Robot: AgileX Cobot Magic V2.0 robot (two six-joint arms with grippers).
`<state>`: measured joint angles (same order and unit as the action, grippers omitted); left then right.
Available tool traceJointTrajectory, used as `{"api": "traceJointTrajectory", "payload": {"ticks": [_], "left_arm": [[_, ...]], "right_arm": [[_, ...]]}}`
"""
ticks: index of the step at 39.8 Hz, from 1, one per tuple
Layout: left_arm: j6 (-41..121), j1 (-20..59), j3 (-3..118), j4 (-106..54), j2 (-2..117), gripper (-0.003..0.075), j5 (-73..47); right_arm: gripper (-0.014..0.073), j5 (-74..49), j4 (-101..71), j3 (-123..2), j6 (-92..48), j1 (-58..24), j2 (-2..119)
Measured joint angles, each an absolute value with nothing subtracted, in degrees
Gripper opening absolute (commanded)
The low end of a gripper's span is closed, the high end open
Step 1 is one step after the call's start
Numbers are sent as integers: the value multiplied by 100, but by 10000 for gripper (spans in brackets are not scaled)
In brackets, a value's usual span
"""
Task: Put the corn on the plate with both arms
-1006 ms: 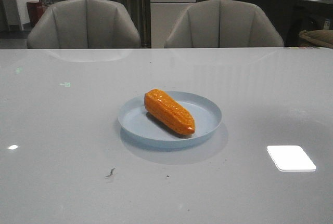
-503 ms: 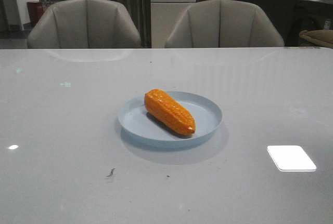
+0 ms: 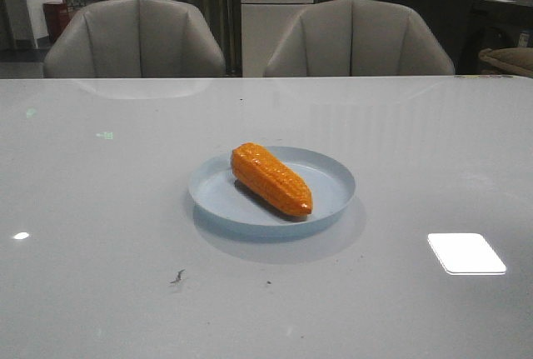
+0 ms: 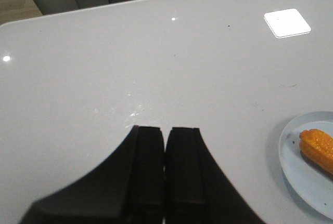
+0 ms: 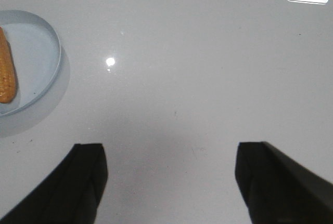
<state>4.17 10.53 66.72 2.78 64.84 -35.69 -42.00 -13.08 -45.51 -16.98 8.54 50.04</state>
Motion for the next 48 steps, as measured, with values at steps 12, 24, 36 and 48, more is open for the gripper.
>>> {"api": "traceJointTrajectory", "payload": {"ticks": [12,24,36,48], "left_arm": [[417,1053,6672,278,6484,94,-3569],[417,1044,6606,269,6278,94,-3503],[417,478,5336,217,4892,94,-2255],[417,381,3490,228,3232,94,-966]], "right_arm": [[613,-4200,-1308,-4551,-1708,854,5004],[613,-4200,-1308,-4551,-1708,854,5004],[613,-4200,-1316,-4551,-1708,854,5004],[613,-4200,-1316,-4551,-1708,854,5004]]}}
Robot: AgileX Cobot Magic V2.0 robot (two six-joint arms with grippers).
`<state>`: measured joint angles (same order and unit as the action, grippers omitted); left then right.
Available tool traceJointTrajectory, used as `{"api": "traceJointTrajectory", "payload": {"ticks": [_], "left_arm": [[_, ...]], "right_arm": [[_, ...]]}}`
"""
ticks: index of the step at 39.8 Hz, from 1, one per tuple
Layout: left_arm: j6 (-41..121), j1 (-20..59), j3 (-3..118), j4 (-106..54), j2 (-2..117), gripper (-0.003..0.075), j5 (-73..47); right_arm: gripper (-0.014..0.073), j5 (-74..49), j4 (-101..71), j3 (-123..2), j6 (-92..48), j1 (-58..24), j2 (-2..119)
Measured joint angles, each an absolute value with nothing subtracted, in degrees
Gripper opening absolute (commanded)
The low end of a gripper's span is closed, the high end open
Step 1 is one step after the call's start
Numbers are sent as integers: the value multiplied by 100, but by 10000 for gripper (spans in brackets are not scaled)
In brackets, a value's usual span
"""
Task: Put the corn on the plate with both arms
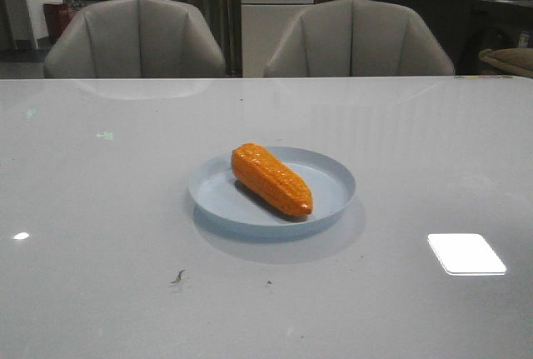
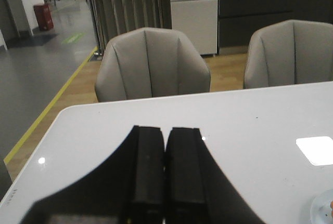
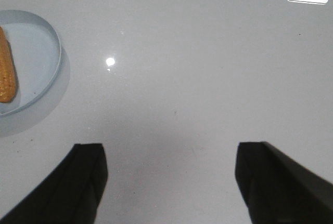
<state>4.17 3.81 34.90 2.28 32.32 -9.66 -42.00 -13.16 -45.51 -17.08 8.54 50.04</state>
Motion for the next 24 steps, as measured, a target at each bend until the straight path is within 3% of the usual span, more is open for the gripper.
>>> {"api": "traceJointTrajectory", "payload": {"ticks": [12,24], "left_arm": [[417,381,1563,236,1522,94,-31],[417,381,489,116,-38,94,183]], "right_arm": [[613,-4200,-1316,-4551,-1708,854,5004],[613,-4212,-1316,-4551,-1708,854,5004]]}}
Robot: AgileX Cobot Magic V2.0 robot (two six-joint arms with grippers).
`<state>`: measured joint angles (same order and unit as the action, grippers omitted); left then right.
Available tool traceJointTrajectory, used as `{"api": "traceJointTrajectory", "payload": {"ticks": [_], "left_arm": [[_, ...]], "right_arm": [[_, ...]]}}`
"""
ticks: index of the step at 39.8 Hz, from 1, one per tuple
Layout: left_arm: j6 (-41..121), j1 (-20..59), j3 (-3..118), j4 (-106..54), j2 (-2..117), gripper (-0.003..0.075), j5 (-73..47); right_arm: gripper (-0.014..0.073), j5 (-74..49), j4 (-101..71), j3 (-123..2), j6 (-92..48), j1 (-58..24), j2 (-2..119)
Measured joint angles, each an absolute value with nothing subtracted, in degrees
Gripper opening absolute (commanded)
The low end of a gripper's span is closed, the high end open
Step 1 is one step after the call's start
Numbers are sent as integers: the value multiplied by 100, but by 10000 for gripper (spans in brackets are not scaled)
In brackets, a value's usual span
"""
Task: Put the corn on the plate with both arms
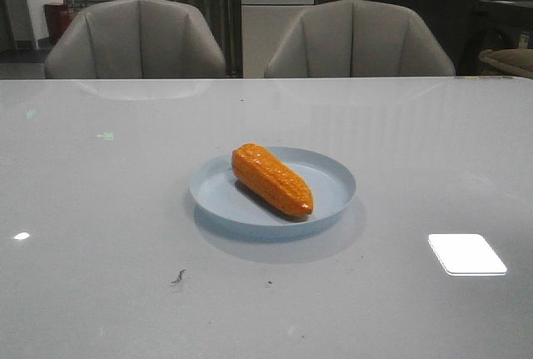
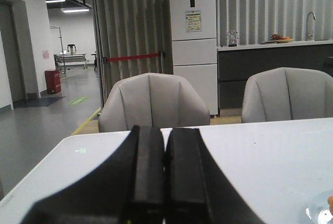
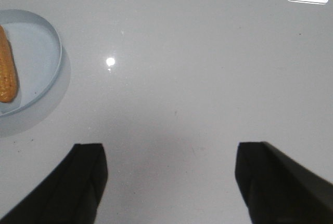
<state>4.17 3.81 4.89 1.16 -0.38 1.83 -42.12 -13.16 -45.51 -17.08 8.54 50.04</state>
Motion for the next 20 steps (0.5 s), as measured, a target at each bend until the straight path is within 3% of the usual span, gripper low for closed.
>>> {"api": "traceJointTrajectory", "payload": {"ticks": [20], "left_arm": [[417,381,-65,63,-38,94,-138]], "right_arm": [[613,-4233,-1316,-4551,-1712,854,5004]]}}
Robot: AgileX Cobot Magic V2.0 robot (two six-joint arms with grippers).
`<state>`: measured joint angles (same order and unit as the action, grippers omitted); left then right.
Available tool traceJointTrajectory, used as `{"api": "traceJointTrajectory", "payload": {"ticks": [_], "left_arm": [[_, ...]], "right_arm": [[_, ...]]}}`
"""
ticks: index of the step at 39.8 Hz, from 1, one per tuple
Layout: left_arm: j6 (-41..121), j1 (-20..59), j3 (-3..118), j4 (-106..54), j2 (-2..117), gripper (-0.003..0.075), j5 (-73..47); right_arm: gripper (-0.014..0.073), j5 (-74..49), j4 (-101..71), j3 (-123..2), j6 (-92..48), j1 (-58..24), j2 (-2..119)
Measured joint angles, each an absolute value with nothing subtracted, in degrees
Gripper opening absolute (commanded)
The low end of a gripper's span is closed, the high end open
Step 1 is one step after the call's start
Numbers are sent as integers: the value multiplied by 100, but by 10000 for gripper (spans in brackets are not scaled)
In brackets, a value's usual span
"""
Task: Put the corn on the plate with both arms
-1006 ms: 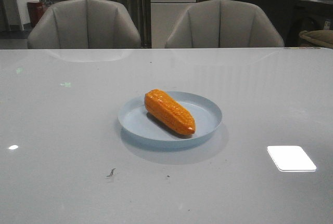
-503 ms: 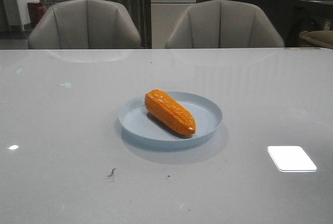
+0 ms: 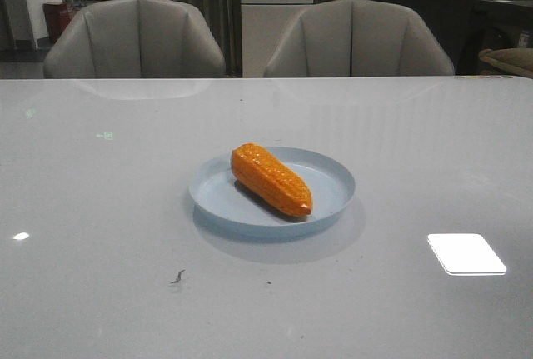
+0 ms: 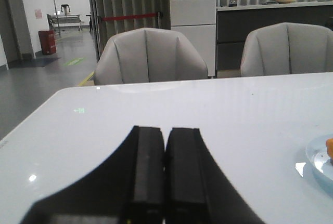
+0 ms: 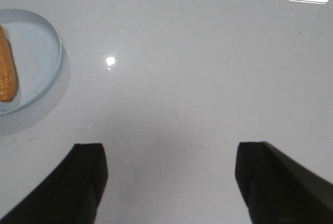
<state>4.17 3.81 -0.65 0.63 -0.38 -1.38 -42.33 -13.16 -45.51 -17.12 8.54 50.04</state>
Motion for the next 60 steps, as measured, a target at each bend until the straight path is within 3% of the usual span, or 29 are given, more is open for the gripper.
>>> {"api": "traceJointTrajectory", "payload": {"ticks": [36,60], "left_arm": [[417,381,-65,59,-38,94,-204],[417,381,-65,59,-38,94,-204]], "right_arm": [[613,-4244,-1008,-4509,-1712,842,4923],[590,-3726,-262,-3471,-1712,48,2903]]}}
